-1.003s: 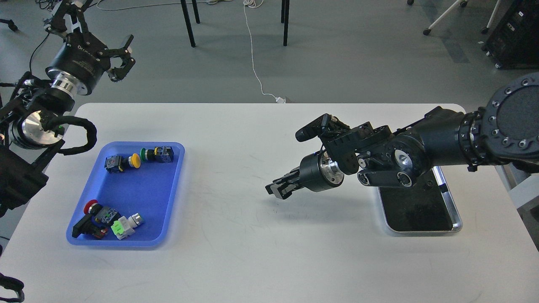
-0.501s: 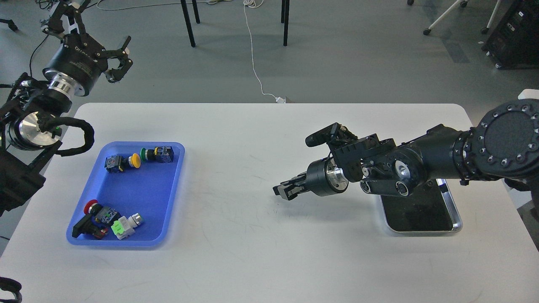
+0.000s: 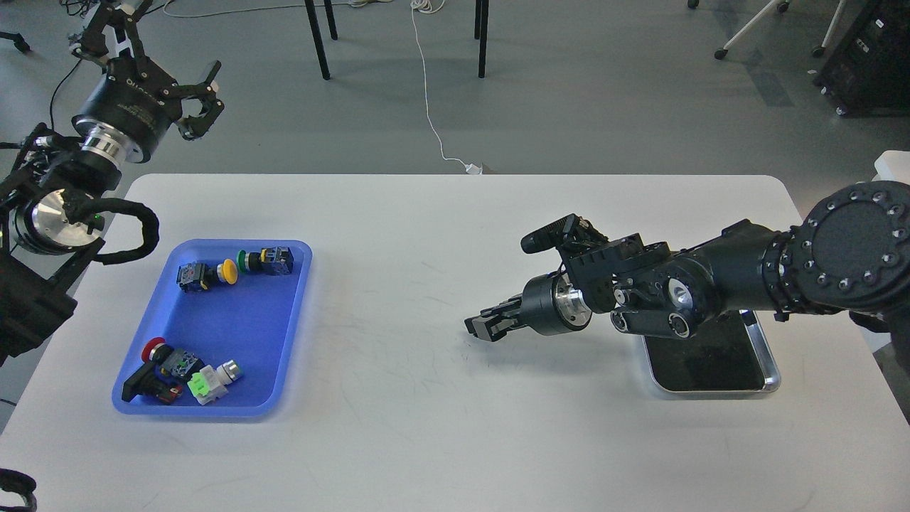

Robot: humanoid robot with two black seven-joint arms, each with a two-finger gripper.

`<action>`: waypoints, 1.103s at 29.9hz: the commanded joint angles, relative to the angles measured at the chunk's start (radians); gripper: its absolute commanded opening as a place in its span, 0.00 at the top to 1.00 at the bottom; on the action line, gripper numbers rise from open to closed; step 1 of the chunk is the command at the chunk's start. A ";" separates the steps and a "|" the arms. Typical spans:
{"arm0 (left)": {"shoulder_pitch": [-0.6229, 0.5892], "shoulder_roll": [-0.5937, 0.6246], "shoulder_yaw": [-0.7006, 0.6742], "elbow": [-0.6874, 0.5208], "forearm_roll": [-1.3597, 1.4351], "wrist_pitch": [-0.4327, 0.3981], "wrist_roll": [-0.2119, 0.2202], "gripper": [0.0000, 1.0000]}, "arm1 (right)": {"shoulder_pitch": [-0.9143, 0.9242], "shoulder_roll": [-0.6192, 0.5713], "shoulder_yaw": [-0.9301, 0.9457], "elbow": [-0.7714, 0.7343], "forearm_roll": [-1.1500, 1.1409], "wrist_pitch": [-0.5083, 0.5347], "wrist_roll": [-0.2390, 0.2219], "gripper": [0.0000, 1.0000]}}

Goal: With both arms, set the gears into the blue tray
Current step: 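Lift the right gripper away from the table, then reach the left hand to the black ring and grasp it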

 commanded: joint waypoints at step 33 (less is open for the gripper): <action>-0.156 0.062 0.192 -0.316 0.938 -0.080 0.011 0.02 | -0.625 -0.626 1.468 0.197 0.204 0.080 -0.009 0.03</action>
